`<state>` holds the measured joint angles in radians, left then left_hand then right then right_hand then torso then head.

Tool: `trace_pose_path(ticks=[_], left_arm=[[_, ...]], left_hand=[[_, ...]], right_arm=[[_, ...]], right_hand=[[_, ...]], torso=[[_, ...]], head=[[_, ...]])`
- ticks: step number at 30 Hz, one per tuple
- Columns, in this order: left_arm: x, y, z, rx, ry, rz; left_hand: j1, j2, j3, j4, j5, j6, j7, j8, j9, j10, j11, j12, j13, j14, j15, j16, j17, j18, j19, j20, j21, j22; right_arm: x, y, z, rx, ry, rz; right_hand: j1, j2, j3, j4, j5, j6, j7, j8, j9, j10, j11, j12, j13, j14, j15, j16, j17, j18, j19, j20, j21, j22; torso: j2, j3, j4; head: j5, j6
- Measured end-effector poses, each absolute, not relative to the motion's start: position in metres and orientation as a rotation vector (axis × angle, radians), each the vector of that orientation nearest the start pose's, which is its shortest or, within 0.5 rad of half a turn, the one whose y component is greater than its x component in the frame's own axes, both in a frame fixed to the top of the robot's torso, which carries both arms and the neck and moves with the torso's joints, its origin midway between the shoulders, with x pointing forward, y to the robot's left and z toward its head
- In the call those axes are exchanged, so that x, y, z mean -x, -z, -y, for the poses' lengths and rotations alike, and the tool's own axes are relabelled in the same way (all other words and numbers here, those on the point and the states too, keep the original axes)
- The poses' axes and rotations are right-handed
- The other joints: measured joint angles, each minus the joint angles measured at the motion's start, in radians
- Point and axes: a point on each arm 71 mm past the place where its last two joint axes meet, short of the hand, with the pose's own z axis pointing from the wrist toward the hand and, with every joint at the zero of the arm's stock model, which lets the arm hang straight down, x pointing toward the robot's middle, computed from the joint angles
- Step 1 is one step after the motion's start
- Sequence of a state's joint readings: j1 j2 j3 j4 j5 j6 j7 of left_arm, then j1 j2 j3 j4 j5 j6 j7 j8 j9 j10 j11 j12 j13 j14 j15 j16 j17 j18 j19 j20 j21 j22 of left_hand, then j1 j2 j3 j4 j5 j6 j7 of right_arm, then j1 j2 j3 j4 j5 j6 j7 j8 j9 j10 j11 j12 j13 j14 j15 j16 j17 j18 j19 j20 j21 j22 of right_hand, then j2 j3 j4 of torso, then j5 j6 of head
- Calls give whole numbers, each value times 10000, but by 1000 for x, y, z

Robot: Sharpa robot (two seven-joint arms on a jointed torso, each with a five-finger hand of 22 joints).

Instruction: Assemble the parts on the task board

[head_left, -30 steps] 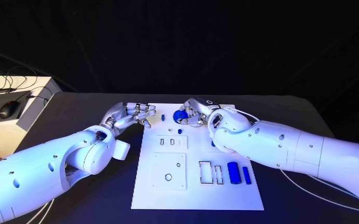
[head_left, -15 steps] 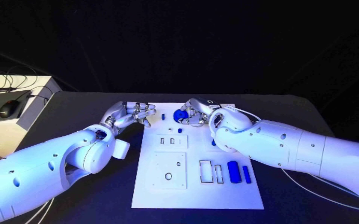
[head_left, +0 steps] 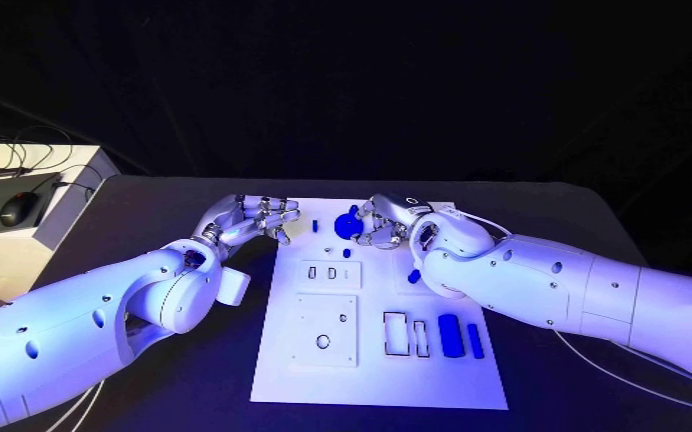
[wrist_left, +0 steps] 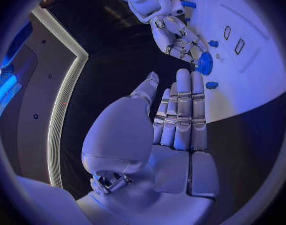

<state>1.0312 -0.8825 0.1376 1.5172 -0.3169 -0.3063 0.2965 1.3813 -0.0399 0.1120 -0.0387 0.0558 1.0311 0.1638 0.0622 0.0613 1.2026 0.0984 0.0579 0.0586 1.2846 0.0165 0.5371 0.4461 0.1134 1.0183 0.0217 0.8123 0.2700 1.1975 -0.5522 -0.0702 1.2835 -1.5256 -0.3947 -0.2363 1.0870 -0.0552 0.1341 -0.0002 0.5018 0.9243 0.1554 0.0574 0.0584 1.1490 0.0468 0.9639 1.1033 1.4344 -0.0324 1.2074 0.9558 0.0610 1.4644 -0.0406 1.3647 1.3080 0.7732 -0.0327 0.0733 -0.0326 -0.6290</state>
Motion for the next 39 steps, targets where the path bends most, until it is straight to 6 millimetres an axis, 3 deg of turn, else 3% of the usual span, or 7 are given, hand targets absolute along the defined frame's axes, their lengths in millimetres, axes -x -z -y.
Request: trace_pose_path(ticks=[7, 12, 15, 17, 21, 30, 39], left_arm=[[-482, 195, -231, 9445, 14224, -14860], [-482, 196, -232, 9452, 14201, -14853], [-483, 196, -234, 9467, 14149, -14834], [-483, 196, -234, 9472, 14129, -14823], [-485, 197, -236, 9498, 14065, -14793], [-486, 201, -237, 9551, 14007, -14789], [-484, 208, -237, 9669, 13955, -14863]], left_hand=[[0, 0, 0, 0, 0, 0, 0, 0, 0, 0, 0, 0, 0, 0, 0, 0, 0, 0, -35, 35, 0, -12], [0, 0, 0, 0, 0, 0, 0, 0, 0, 0, 0, 0, 0, -39, 32, 0, -11, 0, -77, 35, 0, -28], [0, 0, -44, 44, 0, 0, 0, 0, 0, 0, 0, 0, 0, -143, 35, 0, -18, 0, -128, 52, 0, -59], [0, 0, -44, 44, 0, 0, 0, 0, 0, 0, 0, 0, 0, -165, 54, 0, -33, 0, -178, 75, -11, -82], [0, 0, -158, 47, 0, 0, 0, 0, 0, -29, 29, 0, 0, -236, 51, 0, -34, 1, -200, 53, -49, -109], [0, 0, -183, 16, 0, 0, 0, 0, 0, -37, 37, 0, 0, -305, 51, 0, -33, 1, -234, 88, -49, -133], [0, 0, -210, 42, 0, 0, 0, 0, 0, -37, 37, 0, 0, -340, 86, 0, -45, 1, -234, 88, -49, -143]], right_arm=[[-516, 205, 128, 1427, -5602, -16135], [-512, 209, 137, 1230, -5846, -15808], [-511, 206, 146, 891, -6357, -15300], [-510, 202, 151, 672, -6760, -14924], [-506, 191, 160, 279, -7646, -14190], [-498, 183, 213, -616, -8060, -13759], [-494, 181, 266, -1265, -7722, -13940]], right_hand=[[0, 0, 16, -17, 0, 0, 0, -7, 73, 0, 0, 0, 0, 0, 0, 0, -12, 0, 0, 0, 0, 0], [361, 99, 145, -290, -25, 32, -27, 36, 62, -5, -8, -114, -93, 0, 0, -130, -179, 1, 0, 0, -121, 0], [669, 75, 125, -482, -263, -295, 132, 46, 15, -172, -24, -311, -241, 0, 0, -215, -228, 0, 0, 0, -238, -1], [771, 20, 39, -562, -439, -467, 136, 46, 13, -220, -36, -311, -275, 0, 0, -215, -209, 0, 0, 0, -238, -1], [1143, 157, -565, -579, -471, -478, 143, 46, 13, -222, -36, -311, -331, 0, 0, -215, -104, 1, 0, 0, -238, -1], [1713, 153, -756, -870, -1126, -74, -140, 45, 31, -219, -38, -310, -332, 0, 0, -215, 33, 0, 0, 0, -237, -3], [1897, 104, -855, -968, -1283, 229, -223, 45, 46, -217, -37, -310, -358, 0, 0, -270, 75, 0, 0, 0, -190, -4]], torso=[[0, -4, 1], [-4, -4, -5], [-16, 2, -34], [-22, 3, -46], [-41, 21, -65], [-111, 98, -153], [-216, 221, -301]], head=[[8, 6], [10, 38], [32, 59], [33, 80], [12, 117], [-12, 204], [-36, 227]])
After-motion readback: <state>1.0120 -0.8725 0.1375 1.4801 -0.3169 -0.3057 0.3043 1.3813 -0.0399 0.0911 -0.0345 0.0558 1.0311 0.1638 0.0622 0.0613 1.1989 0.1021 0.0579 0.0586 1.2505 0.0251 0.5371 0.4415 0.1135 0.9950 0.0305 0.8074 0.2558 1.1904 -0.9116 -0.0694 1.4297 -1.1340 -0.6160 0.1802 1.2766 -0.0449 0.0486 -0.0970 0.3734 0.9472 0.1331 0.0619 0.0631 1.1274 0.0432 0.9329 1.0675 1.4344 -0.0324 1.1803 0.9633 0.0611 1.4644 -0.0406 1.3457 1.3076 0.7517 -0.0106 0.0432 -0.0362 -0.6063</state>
